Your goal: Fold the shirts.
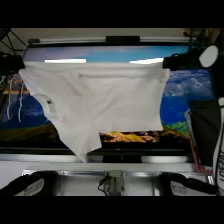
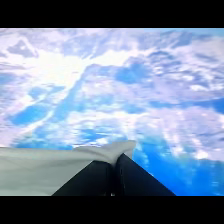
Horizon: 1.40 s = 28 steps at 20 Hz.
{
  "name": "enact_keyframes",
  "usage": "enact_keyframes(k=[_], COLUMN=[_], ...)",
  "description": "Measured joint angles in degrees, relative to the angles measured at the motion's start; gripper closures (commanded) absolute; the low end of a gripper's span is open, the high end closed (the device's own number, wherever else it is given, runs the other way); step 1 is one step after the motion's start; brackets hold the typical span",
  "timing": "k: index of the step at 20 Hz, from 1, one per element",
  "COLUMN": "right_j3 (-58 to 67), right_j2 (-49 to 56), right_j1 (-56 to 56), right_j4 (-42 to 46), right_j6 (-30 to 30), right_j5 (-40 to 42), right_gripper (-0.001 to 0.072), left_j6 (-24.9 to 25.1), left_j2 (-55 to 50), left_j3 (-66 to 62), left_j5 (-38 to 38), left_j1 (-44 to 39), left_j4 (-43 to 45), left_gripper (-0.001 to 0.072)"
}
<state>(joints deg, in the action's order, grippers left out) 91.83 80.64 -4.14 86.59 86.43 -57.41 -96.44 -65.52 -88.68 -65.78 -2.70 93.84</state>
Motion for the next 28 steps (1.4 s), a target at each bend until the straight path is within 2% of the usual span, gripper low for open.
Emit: enact_keyframes(k=[3,6,7,8,9,10,11,12,14,16,17,20,24,28], right_j3=[0.00,0.00,0.00,0.00,0.02,0.15,0.63,1.36,3.65,5.57,6.05,4.92,-1.36,-5.03], right_j2=[9.79,16.96,18.51,19.74,20.57,21.03,21.20,21.16,20.02,17.94,16.98,14.64,12.79,12.22], right_j1=[0.02,0.02,0.02,0.02,0.02,0.09,0.22,0.55,2.08,4.61,6.29,11.04,14.23,14.82], right_j4=[-5.33,-12.22,-14.34,-16.20,-17.79,-19.32,-20.72,-21.53,-21.35,-17.88,-15.76,-12.63,-11.06,-13.38], right_j6=[4.59,7.13,7.48,7.87,8.04,8.41,8.39,7.93,5.88,4.04,3.21,1.40,0.46,0.09], right_j5=[2.89,3.50,3.52,3.65,3.98,4.11,4.50,4.15,0.79,-6.32,-10.78,-22.53,-30.36,-30.95], right_gripper=[0.0639,0.0639,0.0639,0.0623,0.0517,0.0295,0.0201,0.0202,0.0204,0.0204,0.0205,0.0204,0.0203,0.0202], left_j6=[-1.57,-5.29,-6.34,-7.04,-7.74,-8.13,-8.41,-8.46,-5.97,-1.92,-0.31,2.93,8.33,14.73], left_j2=[-9.90,-18.40,-20.79,-22.88,-24.79,-25.97,-26.91,-27.65,-28.13,-27.58,-26.47,-19.69,-7.50,-3.23], left_j3=[1.57,2.14,2.23,2.27,2.36,2.36,2.08,1.22,-2.08,-3.98,-3.13,8.48,34.95,51.58], left_j5=[2.23,3.08,3.32,3.48,3.41,3.41,3.02,1.66,-3.69,-13.07,-17.35,-22.58,-11.96,1.57], left_j1=[0.26,0.37,0.39,0.39,0.42,0.57,0.96,1.79,4.61,8.74,11.19,17.57,21.66,22.56], left_j4=[-1.55,-5.62,-7.89,-10.14,-12.52,-14.93,-17.11,-18.82,-20.96,-20.24,-19.23,-19.50,-28.26,-41.88], left_gripper=[0.0675,0.0672,0.0637,0.0535,0.0363,0.0254,0.0236,0.0237,0.0335,0.0326,0.0299,0.0299,0.0292,0.0292])
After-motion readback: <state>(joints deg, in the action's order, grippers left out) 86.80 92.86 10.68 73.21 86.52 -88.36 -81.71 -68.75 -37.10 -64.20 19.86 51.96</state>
